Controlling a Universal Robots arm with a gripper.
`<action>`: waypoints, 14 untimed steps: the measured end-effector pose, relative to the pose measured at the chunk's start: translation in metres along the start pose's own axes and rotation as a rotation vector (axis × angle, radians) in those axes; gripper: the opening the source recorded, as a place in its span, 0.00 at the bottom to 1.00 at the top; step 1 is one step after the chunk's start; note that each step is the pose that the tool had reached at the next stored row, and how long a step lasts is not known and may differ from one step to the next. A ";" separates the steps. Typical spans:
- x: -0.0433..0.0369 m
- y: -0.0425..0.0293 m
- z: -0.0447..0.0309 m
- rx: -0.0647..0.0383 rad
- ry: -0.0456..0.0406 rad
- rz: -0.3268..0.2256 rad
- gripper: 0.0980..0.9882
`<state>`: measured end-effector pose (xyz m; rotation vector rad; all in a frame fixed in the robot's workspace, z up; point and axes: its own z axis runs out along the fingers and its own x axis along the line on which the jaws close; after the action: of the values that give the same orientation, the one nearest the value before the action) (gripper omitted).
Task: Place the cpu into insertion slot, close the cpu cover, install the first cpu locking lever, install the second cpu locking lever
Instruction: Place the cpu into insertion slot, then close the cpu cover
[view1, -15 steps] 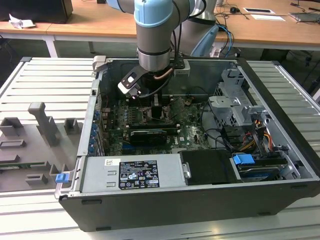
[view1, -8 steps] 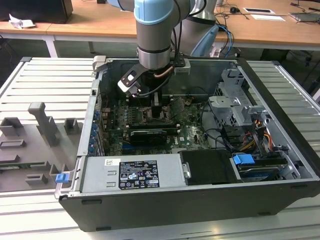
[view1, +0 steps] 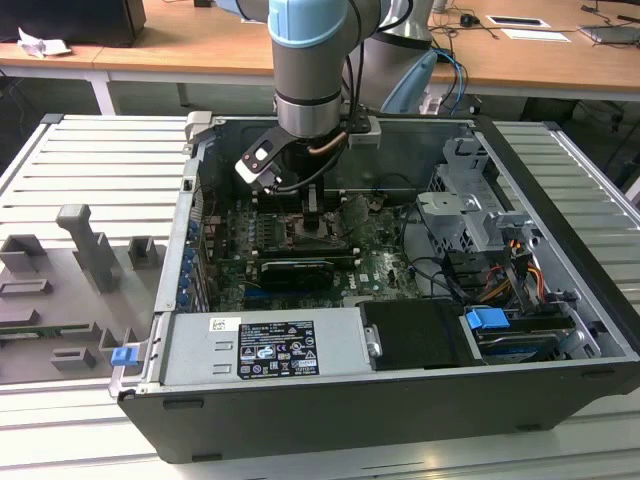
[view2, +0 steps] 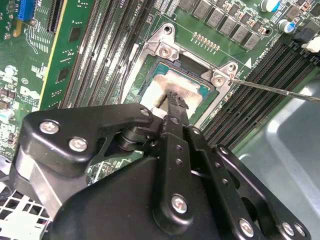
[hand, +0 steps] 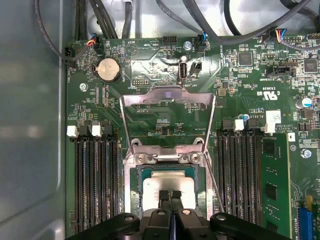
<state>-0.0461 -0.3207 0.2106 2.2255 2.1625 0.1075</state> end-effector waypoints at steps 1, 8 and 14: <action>0.0000 0.0000 -0.0001 0.000 -0.0002 0.000 0.01; 0.0000 0.0002 -0.0016 0.000 -0.0002 0.003 0.01; 0.0000 0.0002 -0.0023 0.000 0.0014 0.004 0.01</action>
<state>-0.0460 -0.3208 0.2130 2.2304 2.1589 0.1092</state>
